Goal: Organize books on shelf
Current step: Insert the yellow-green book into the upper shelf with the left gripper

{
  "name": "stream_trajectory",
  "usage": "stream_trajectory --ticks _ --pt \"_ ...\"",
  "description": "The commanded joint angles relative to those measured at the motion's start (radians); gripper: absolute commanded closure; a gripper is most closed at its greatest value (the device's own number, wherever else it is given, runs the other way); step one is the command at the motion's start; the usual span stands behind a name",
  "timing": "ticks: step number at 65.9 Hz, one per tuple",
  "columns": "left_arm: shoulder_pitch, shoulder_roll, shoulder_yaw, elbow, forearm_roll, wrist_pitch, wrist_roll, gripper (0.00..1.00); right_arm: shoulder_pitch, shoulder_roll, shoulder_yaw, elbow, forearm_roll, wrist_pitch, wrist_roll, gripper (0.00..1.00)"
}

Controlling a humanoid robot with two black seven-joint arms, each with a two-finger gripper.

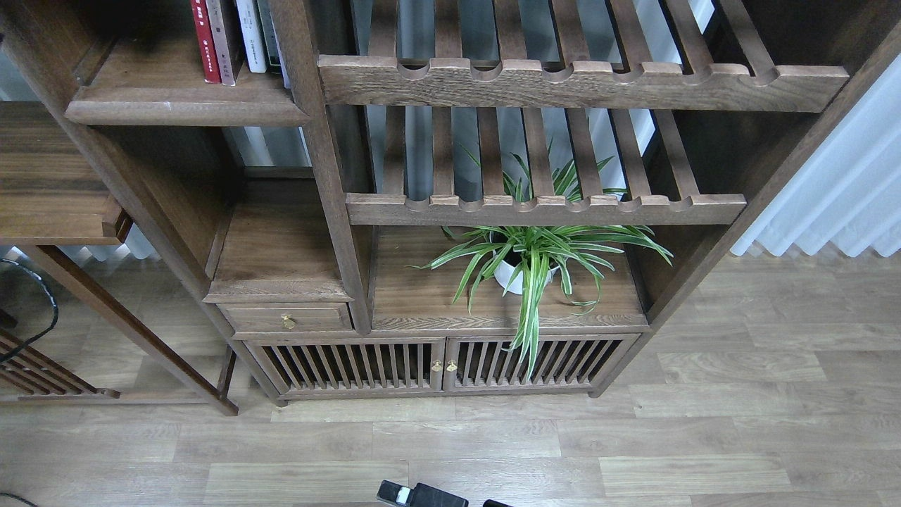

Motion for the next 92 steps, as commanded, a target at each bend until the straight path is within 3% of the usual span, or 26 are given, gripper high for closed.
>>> stream_trajectory --ticks 1,18,24,43,53,92 --pt "-0.006 0.01 0.063 0.007 0.043 0.0 -0.076 0.96 -0.017 0.0 0.0 0.02 0.0 0.0 0.0 0.0" --pt "-0.001 0.006 0.142 0.038 0.174 0.0 -0.291 0.96 -0.017 0.0 0.015 0.042 0.034 0.0 0.015 0.01" --pt "0.003 -0.004 0.145 0.045 0.2 0.0 -0.334 0.96 -0.011 0.0 0.015 0.057 0.055 0.0 0.034 0.0" --pt "0.007 -0.031 0.16 0.099 0.223 0.0 -0.368 0.95 -0.006 0.0 0.031 0.117 0.075 0.0 0.072 0.0" --pt "0.007 -0.02 0.247 0.11 0.223 0.0 -0.372 0.95 -0.006 0.0 0.041 0.12 0.092 0.0 0.09 0.0" --pt "-0.006 -0.008 0.344 0.148 0.264 0.0 -0.374 0.93 0.036 0.0 0.043 0.12 0.153 0.0 0.095 0.0"
